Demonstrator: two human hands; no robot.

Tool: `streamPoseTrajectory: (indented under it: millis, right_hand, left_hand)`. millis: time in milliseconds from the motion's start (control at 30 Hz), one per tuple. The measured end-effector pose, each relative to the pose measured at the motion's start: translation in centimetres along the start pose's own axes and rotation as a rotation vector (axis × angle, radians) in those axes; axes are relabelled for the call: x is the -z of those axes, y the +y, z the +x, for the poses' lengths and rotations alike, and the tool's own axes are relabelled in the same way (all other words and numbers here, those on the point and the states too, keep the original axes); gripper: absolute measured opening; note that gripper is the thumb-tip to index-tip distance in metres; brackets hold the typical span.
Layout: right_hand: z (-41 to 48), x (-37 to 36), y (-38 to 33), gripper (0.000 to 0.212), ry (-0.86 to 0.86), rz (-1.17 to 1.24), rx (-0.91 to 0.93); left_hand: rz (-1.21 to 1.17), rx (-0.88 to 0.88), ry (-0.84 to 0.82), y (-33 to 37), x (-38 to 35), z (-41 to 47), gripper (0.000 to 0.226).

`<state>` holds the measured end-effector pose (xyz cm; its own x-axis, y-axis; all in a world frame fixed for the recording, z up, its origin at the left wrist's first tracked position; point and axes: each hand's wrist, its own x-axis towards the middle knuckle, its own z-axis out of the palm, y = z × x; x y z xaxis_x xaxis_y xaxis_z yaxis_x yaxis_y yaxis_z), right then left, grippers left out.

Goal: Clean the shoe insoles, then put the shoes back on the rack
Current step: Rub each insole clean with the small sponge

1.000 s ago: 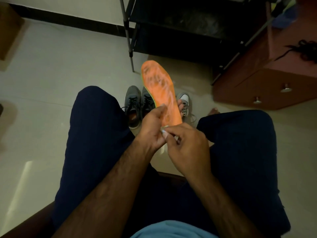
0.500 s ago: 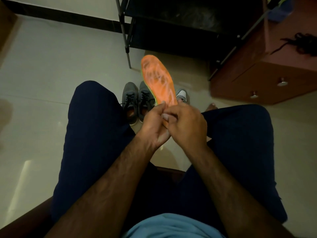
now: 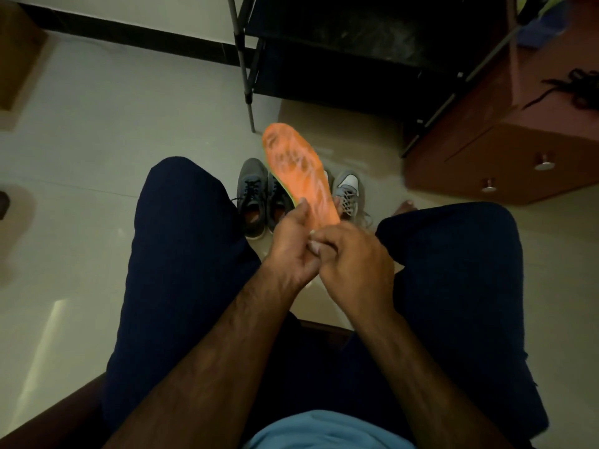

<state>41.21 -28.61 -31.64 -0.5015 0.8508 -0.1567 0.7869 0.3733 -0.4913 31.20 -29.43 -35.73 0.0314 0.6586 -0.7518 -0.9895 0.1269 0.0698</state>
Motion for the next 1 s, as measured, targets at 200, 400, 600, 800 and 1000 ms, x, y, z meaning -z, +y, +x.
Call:
streamPoseTrajectory:
  millis: [200,400,600,800,1000]
  right_hand:
    - [4.0,0.3,0.2,0.011,0.033,-0.036,-0.057]
    - [1.4,0.7,0.7,0.01,0.036,-0.005,-0.027]
    - [1.8,0.0,1.8,0.01,0.061,-0.013,-0.076]
    - [3.8,0.7,2.4,0.008,0.148,0.084,-0.149]
    - [0.4,0.2,1.9,0.006,0.08,0.063,-0.068]
  left_hand:
    - [0.022,-0.039,-0.01,-0.9,-0.1,-0.1,0.053]
    - [0.037,-0.087,-0.035,0.1,-0.1,0.2,0.062]
    - [0.064,-0.12,-0.024,0.4,-0.5,0.1,0.058]
    - [0.104,-0.09,-0.022,0.1,-0.7,-0.1,0.053]
    - [0.107,-0.072,-0.044,0.8,-0.6,0.1,0.058]
